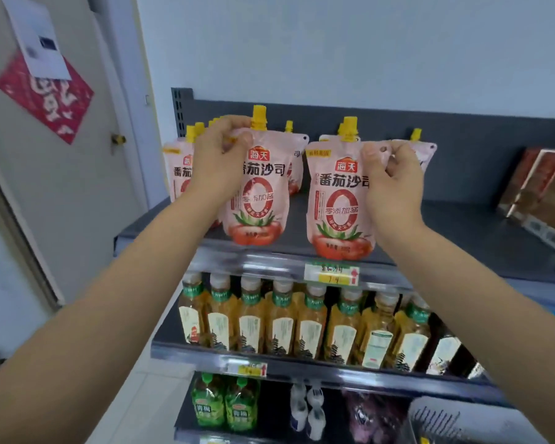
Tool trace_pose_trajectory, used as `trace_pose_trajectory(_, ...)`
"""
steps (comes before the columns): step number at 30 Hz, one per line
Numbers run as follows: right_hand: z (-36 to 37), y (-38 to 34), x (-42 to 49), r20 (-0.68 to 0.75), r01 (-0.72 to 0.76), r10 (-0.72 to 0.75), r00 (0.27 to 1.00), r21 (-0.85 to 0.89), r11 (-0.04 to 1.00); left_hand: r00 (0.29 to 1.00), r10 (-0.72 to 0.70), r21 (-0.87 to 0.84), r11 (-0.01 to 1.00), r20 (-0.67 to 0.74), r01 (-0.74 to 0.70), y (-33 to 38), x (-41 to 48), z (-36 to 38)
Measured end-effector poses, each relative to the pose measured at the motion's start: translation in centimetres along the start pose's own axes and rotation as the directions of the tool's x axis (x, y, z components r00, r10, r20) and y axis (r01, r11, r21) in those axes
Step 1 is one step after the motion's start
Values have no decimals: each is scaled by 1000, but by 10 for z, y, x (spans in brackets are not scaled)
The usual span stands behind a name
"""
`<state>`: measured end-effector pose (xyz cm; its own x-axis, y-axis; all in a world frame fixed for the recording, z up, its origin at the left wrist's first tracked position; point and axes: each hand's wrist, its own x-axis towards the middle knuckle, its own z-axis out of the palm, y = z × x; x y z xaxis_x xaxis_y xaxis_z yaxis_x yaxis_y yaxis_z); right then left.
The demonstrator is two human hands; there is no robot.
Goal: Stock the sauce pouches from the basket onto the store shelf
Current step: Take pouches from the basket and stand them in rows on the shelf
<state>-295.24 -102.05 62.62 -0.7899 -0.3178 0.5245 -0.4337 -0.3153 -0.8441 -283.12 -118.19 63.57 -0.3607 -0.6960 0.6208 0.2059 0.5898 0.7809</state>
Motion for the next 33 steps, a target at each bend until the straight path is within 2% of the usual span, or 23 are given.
trace_pose_trajectory(6,2,38,55,-15,30,-30,999,-6,1000,987,-155,-73,985,39,158,-41,67,51)
trace_pose_trajectory(13,12,78,84,-37,-81,86,996,103,991,991,-112,51,993,76,108,-94,112,96)
trace_pose_trajectory(18,19,97,92,-29,-66,68,997,71,995,988,-97,57,994,122,91,-120,130,112)
trace_pose_trajectory(23,23,109,97,81,-129,126,989,44,991,991,-73,59,996,111,66,-143,143,120)
trace_pose_trajectory(29,16,111,102,218,-42,52,975,-53,998,986,-140,66,989,95,134,-152,152,119)
trace_pose_trajectory(33,10,112,99,389,-37,70,919,-93,995,990,-128,301,948,68,102,-155,134,121)
